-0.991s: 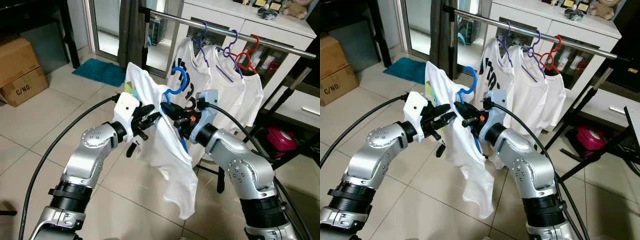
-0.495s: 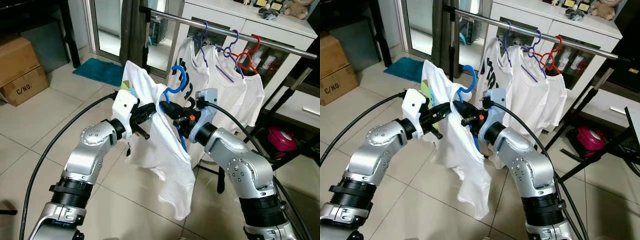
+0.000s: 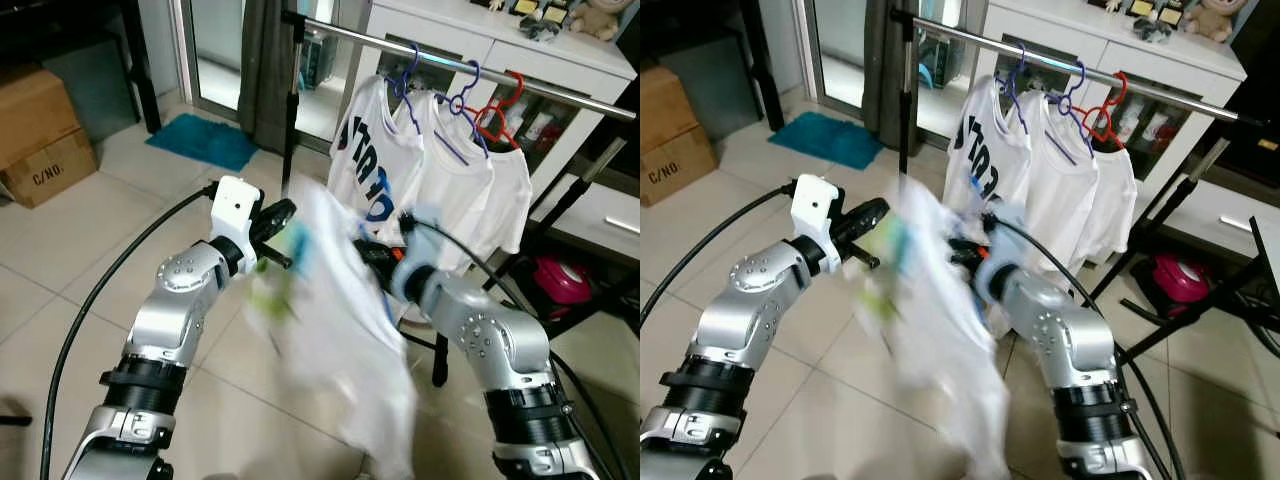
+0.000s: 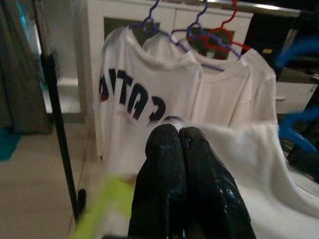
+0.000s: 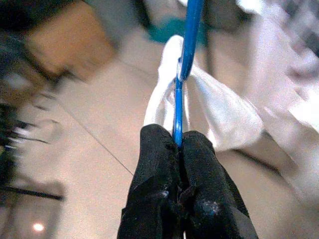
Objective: Hang hanger
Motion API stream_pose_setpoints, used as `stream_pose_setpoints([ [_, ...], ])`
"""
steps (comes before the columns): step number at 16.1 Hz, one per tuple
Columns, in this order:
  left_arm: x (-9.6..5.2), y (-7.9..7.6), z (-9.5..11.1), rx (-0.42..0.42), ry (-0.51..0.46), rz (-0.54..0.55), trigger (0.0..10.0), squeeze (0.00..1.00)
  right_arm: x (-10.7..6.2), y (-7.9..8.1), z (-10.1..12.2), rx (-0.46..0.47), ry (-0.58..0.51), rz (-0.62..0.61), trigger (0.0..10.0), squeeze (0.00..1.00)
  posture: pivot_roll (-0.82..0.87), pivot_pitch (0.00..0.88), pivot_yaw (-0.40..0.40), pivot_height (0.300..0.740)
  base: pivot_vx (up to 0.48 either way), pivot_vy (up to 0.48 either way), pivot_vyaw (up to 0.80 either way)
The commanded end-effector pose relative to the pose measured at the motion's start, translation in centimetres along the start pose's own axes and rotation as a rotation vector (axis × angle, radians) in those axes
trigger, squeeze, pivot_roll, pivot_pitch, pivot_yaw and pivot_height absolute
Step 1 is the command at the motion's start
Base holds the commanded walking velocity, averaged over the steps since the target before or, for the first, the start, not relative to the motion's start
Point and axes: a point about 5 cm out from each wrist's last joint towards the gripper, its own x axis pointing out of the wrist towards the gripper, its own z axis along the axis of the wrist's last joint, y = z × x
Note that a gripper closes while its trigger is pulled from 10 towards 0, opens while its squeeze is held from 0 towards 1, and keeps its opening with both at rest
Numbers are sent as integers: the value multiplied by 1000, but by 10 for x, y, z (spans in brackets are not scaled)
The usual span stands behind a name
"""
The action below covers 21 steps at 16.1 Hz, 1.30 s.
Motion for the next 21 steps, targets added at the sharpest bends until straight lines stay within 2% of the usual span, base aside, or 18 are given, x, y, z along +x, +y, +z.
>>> stream_pose_setpoints([
  [1, 3, -2, 0, -4, 6, 4, 0, 0, -4, -9, 6, -1, -17, -49, 10000, 0, 20, 0, -155, 740, 0, 0, 0],
  [5, 4, -10, -4, -29, 22, -35, 0, 0, -2, 6, 14, 12, -42, 29, 10000, 0, 19, 0, -159, 740, 0, 0, 0],
  [6, 4, -12, -3, -29, 23, -49, 2980, 0, -2, 8, 16, 15, -53, 48, 10000, 0, 19, 0, -159, 740, 0, 0, 0],
  [7, 4, -18, -1, -20, 4, -95, 10000, 0, -3, 15, 20, 29, -82, 100, 10000, 0, 17, 0, -159, 740, 0, 0, 0],
  [8, 4, -21, 4, 19, -32, -112, 10000, 1000, -6, 25, 28, 75, -129, 204, 10000, 0, 17, 0, -159, 740, 0, 0, 0],
  [9, 6, -15, 6, 167, -27, -37, 10000, 1000, -11, 37, 34, 103, -166, 329, 10000, 0, 17, 0, -159, 740, 0, 0, 0],
  [10, 7, -9, 11, 282, -36, 35, 10000, 1000, -12, 39, 34, 99, -170, 362, 10000, 0, 17, 0, -159, 740, 0, 0, 0],
  [11, 8, -7, 20, 348, -77, 92, 10000, 1000, -12, 40, 33, 94, -166, 371, 10000, 0, 19, 0, -166, 740, 0, 0, 0],
  [12, 8, -12, 34, 374, -145, 113, 10000, 1000, -11, 40, 32, 93, -160, 379, 10000, 0, 19, 0, -167, 740, 0, 0, 0],
  [13, 8, -15, 38, 390, -163, 114, 10000, 1000, -11, 40, 32, 93, -158, 383, 10000, 0, 19, 0, -167, 740, 0, 0, 0],
  [14, 8, -18, 40, 383, -171, 104, 10000, 1000, -11, 40, 32, 93, -157, 385, 10000, 0, 19, 0, -169, 740, 0, 0, 0],
  [16, 7, -27, 42, 292, -225, 116, 10000, 1000, -10, 41, 34, 90, -159, 404, 10000, 0, 16, 0, -173, 740, 0, 0, 0],
  [17, 8, -33, 37, 231, -217, 85, 10000, 1000, -10, 41, 35, 79, -158, 412, 10000, 0, 18, 0, -177, 740, 0, 0, 0],
  [18, 9, -44, 34, 116, -222, -4, 10000, 1000, -10, 42, 35, 68, -158, 424, 10000, 0, 17, 0, -178, 740, 0, 0, 0],
  [20, 9, -52, 32, 55, -216, -60, 10000, 1000, -10, 43, 37, 51, -161, 429, 10000, 0, 14, 0, -176, 740, 0, 0, 0],
  [21, 9, -54, 31, 27, -208, -69, 10000, 824, -10, 43, 37, 45, -163, 431, 10000, 0, 13, 0, -175, 740, 0, 0, 0],
])
